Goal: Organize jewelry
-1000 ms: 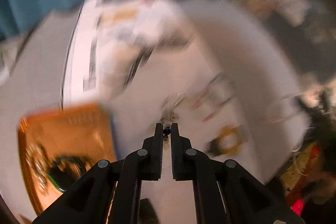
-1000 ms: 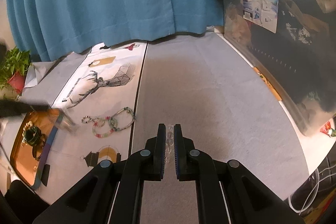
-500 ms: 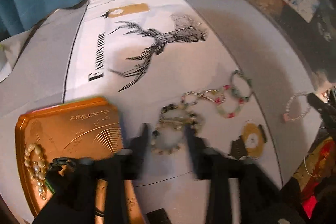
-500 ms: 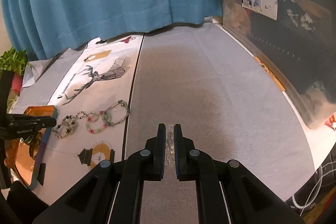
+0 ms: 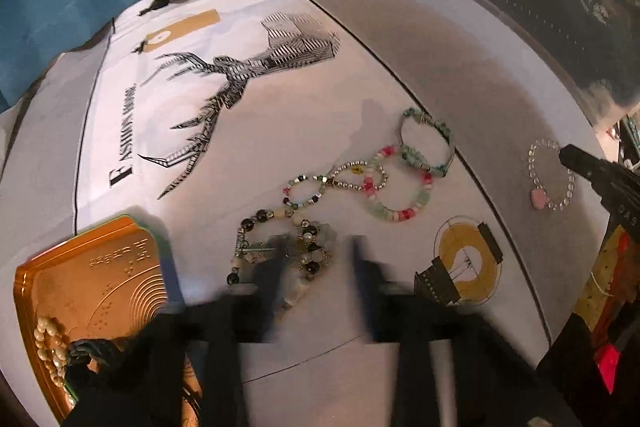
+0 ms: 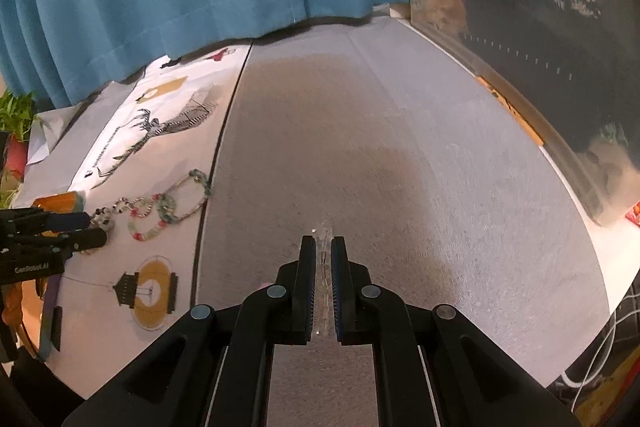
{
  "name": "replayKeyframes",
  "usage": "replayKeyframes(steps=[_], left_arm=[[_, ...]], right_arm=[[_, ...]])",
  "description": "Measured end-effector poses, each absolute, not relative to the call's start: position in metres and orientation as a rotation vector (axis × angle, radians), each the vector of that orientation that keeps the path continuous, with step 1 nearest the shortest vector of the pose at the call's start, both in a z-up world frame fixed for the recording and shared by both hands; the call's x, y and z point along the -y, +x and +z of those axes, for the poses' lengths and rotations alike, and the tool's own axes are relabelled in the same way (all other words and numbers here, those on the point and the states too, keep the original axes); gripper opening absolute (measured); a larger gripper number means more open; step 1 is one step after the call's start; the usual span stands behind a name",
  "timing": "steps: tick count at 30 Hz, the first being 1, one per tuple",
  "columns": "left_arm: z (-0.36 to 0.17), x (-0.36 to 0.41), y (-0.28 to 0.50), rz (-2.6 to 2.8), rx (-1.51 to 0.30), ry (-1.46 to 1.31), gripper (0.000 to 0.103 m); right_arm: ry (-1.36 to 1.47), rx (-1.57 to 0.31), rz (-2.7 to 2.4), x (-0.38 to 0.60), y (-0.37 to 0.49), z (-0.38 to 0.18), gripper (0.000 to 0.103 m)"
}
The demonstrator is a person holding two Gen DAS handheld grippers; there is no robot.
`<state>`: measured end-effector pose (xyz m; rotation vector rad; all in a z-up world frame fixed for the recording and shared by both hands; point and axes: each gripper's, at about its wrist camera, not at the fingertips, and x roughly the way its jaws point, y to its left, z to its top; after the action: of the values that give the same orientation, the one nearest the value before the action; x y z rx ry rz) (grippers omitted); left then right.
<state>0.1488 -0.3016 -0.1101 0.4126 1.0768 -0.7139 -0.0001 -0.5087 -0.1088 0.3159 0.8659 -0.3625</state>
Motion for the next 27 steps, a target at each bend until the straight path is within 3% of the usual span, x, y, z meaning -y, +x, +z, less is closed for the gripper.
replayKeyframes(steps=[8, 19, 27], left_arm=[[-0.071, 0.285, 0.147, -0.743, -1.04, 0.313, 0.004], [0.032, 0.249, 0.124, -0.792, -0.885, 0.16, 0.004], [0.043, 0.185, 0.085, -0.674, -0.875, 0.112, 0.004]], right_arm=[[0.322, -0.846, -0.374, 0.512, 0.001, -0.103, 0.008], [0.258, -0.686, -0.351, 0.488, -0.018, -0.022, 0.008], [0.188, -0.675, -0.267, 0.425, -0.047, 0.014, 0.008]])
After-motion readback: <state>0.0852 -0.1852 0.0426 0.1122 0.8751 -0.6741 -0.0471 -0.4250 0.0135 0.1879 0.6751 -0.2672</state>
